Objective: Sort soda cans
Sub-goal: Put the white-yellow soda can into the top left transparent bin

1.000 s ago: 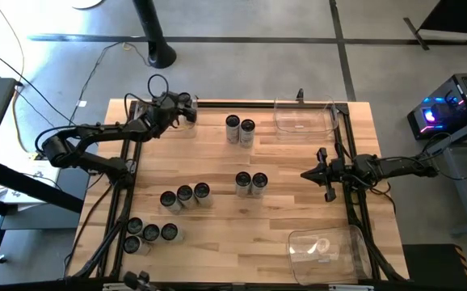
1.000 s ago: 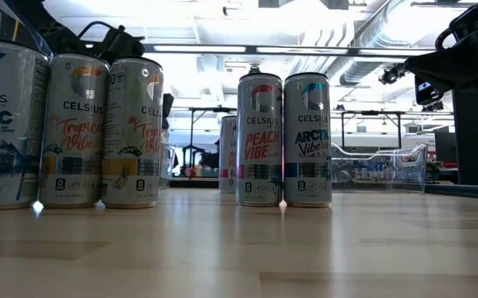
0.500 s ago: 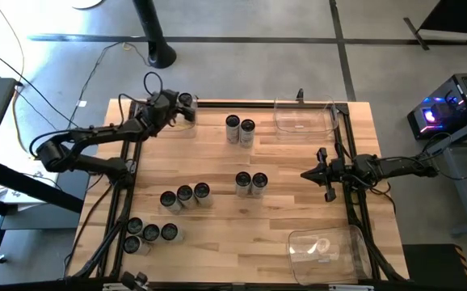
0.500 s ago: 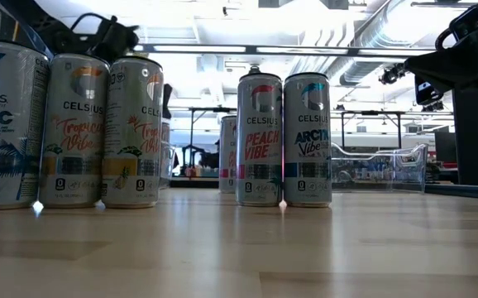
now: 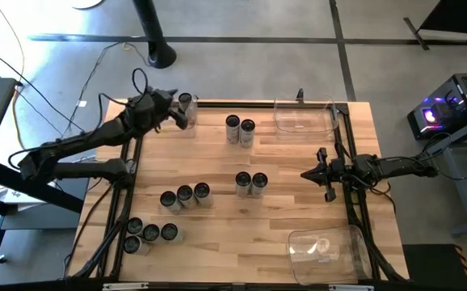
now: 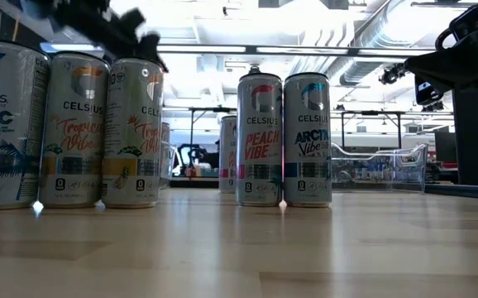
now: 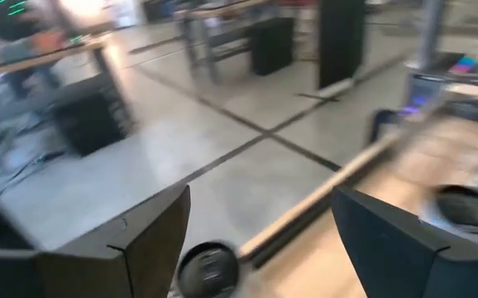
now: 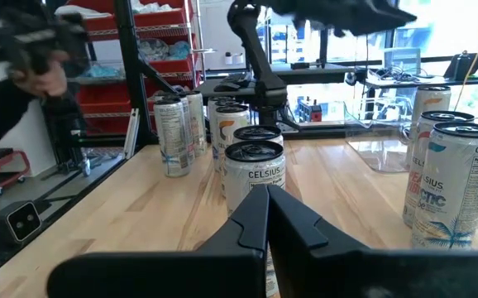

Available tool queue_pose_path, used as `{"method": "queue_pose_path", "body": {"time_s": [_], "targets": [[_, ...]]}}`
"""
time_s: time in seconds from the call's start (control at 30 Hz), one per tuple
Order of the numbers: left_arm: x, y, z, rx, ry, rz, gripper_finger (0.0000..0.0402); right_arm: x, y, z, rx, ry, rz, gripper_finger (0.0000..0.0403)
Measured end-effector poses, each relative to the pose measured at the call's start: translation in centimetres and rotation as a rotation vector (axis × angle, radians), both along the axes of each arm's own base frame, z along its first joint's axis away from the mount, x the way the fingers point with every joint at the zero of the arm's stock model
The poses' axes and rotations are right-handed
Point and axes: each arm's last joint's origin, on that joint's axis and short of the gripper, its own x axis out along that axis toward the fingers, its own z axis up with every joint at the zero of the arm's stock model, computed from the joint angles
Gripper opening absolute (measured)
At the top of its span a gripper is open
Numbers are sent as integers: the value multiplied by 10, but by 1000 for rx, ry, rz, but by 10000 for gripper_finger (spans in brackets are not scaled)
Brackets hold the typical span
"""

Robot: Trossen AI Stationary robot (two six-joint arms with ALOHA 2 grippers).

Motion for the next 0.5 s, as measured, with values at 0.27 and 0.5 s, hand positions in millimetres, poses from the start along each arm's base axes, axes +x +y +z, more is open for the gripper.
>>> {"method": "queue_pose_path", "body": {"time_s": [0.27,0.5], "targets": [[33,-80,25,146,228,-427,246,0,0,0,0,0,0,0],[62,-151,17,166,163,-786,235,0,0,0,0,0,0,0]]}}
